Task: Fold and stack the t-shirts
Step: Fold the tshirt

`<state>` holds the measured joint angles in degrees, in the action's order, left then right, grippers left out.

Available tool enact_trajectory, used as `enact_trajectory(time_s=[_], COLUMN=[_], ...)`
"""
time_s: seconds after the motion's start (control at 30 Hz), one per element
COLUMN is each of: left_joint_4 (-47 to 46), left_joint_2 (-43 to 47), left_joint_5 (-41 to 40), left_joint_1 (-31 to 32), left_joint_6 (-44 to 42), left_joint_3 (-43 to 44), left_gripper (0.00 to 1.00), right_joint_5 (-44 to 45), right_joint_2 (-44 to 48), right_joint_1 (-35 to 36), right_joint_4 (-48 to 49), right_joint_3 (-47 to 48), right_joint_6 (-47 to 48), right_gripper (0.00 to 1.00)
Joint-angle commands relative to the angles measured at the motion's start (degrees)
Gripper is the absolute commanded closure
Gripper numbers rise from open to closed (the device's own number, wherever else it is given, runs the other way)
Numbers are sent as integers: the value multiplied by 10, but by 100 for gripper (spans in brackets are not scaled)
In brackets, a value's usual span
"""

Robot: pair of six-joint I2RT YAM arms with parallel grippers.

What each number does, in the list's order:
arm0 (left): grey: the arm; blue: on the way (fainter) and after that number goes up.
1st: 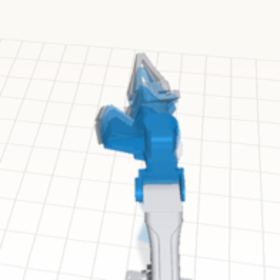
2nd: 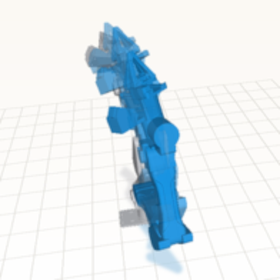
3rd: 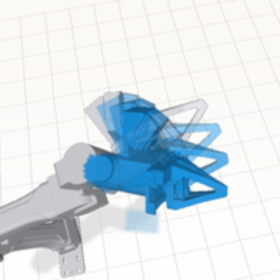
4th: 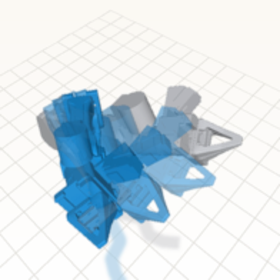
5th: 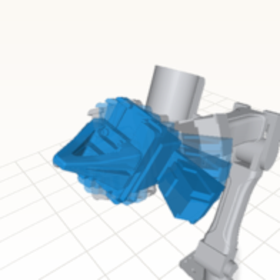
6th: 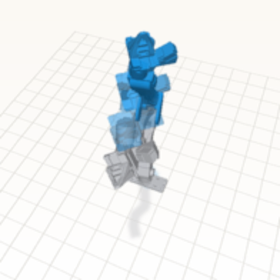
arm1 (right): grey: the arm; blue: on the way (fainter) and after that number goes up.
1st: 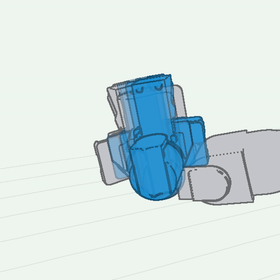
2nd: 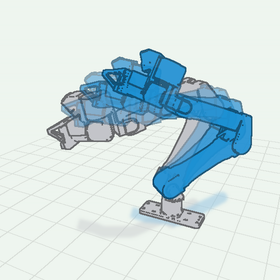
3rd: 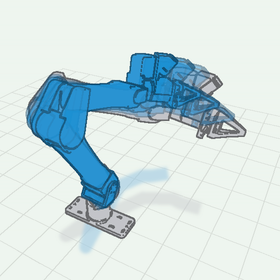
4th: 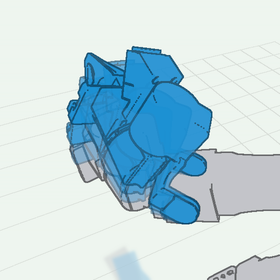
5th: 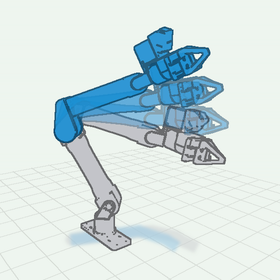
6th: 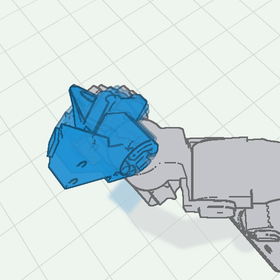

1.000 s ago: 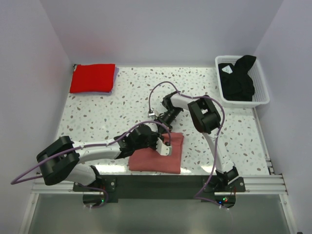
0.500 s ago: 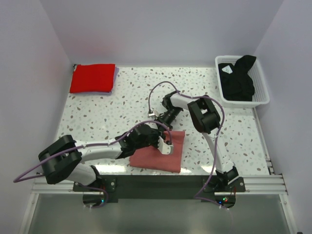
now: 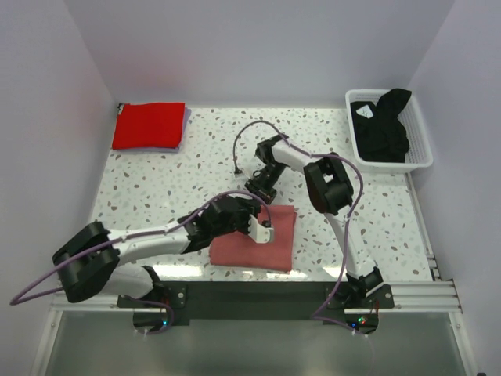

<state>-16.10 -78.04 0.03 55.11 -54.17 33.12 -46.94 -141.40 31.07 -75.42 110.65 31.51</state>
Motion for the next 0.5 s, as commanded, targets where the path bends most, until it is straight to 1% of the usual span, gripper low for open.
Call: enact_trajectory(time_s=[0.0,0.03,0.07,0.1,0.13,0.17,0.2,0.27,0.3,0.33,0.37,0.4,0.43,0.47], left_joint_4=[143,184,255,284,341,366,388,439,455,471,488,503,515,542], left_joint_2=[89,101,118,126,130,133,136,133,129,125,106,91,73,29], left_joint_5=[68,91,135,154,193,209,221,261,278,297,337,355,374,412], left_joint_1=[-27,-36,-45,-65,-78,-91,-115,-140,-171,-190,-209,-249,-271,-291], left_joint_6=[52,74,81,91,111,117,126,149,153,165,174,179,185,184], left_joint_3=[54,65,89,98,120,129,137,157,164,181,189,200,214,241], left_gripper=[45,44,44,44,43,44,43,41,41,41,39,39,39,38], right_joint_5=[90,97,111,120,137,147,155,191,205,215,223,237,237,235], right_joint_2=[14,13,12,12,14,17,27,45,66,75,87,98,115,124], right_joint_1=[-1,-1,-1,-1,-2,-2,-2,-3,-4,-8,-14,-20,-38,-50], right_joint_4=[-1,-7,-14,-26,-31,-34,-43,-40,-32,-26,-21,-12,-14,-17], right_joint_3=[85,104,138,153,172,178,180,166,159,145,140,136,135,136], right_joint_6=[14,14,15,15,16,18,34,42,50,51,51,52,55,58], right_gripper=[84,82,81,78,73,69,63,57,54,54,54,53,52,52])
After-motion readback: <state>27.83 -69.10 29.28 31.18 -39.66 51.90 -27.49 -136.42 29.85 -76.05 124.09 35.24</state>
